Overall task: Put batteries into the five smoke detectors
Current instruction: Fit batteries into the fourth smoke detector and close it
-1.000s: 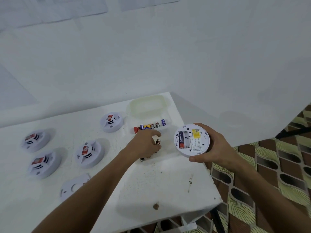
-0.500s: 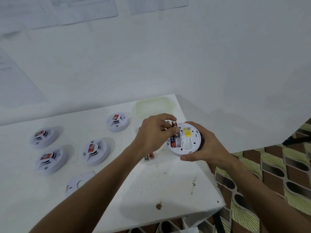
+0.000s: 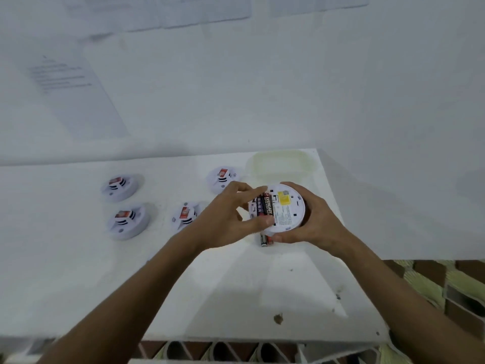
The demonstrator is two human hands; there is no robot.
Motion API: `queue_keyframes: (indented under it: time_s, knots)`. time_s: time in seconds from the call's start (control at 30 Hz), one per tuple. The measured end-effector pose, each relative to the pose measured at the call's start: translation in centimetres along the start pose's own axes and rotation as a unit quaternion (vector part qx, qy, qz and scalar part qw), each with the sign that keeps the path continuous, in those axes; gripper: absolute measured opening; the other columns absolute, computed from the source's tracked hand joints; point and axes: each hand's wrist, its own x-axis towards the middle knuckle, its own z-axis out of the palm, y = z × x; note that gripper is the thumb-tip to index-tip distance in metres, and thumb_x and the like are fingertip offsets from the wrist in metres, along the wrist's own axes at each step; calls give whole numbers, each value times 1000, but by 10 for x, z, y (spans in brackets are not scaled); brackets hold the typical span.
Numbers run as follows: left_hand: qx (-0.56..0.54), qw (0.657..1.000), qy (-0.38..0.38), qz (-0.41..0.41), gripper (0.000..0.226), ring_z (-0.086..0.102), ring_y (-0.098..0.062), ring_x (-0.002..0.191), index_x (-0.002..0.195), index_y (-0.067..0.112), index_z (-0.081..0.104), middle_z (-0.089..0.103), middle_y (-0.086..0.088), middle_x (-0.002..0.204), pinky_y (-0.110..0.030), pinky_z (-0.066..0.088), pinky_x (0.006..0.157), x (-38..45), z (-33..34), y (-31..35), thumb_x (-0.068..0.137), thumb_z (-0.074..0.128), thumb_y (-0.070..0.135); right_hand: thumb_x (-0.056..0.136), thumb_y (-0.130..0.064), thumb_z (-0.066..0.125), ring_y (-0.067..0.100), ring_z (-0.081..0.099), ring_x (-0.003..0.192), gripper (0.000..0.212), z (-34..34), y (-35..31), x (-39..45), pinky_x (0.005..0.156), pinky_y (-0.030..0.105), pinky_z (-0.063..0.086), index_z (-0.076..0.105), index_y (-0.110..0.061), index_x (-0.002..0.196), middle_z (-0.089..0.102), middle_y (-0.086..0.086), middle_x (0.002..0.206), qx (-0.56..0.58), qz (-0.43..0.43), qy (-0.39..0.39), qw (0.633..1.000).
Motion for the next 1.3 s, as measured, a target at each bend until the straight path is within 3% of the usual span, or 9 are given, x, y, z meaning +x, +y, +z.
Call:
queue_keyframes:
  time_s: [0.13,0.27,0.33,0.57,0.73,0.83,1.0,1.17,1.3]
  knots:
    - [-10,1000,-6,-18,86,58,-10,106,142,32,45,47,9,128,-18,55,82,-23,-23,-21,66,82,46,52,-2,95,10,63,110,86,24,-6,17,83,25,56,58,-29,124,68,-11,115,-7,4,-43,999]
    - [-31,999,19,-39,80,56,-4,103,137,30,52,46,12,120,-8,49,81,-46,-35,-39,64,84,40,52,7,92,5,64,107,84,51,-10,28,81,20,54,59,-30,121,70,-14,111,-1,6,-78,997]
    - [-45,997,32,-46,77,58,-5,103,133,28,56,46,9,120,-11,51,84,-56,-41,-45,63,83,39,53,6,92,6,65,107,84,63,-11,34,81,19,54,59,-30,122,71,-14,112,1,5,-93,996]
    - [-21,996,45,-70,70,59,-9,104,128,33,61,46,8,127,-14,53,83,-80,-61,-63,62,77,50,53,-5,94,12,61,116,90,99,-7,49,86,32,59,55,-32,129,67,-11,120,22,24,-124,992]
    - [-38,990,70,-114,62,61,2,100,129,39,53,54,18,125,-19,57,77,-99,-72,-95,76,77,18,53,-5,94,9,61,116,91,119,-2,53,87,31,58,53,-26,132,67,-11,121,20,32,-132,991]
    - [-2,982,89,-168,53,59,4,98,120,37,53,58,14,122,-20,56,77,-114,-72,-122,75,77,23,48,-14,94,9,61,116,90,123,0,52,87,35,59,55,-34,127,67,-14,120,24,44,-142,989]
    - [74,969,21,-236,68,54,-7,99,130,32,50,51,9,123,-20,50,81,-131,-61,-157,71,81,43,49,-13,94,10,60,118,93,126,6,47,89,33,58,53,-30,130,66,-13,122,20,49,-151,987]
    - [123,954,-52,-269,84,47,-16,112,143,25,42,44,4,126,-29,45,95,-133,-55,-170,71,81,46,53,-11,95,11,59,120,96,127,8,44,92,36,58,51,-28,136,64,-12,126,5,47,-159,986]
    - [143,952,-69,-264,81,47,-16,108,141,23,47,45,4,121,-25,42,90,-131,-57,-174,71,79,49,52,-13,94,12,59,121,95,128,7,43,93,37,57,51,-30,135,64,-13,126,6,48,-156,986]
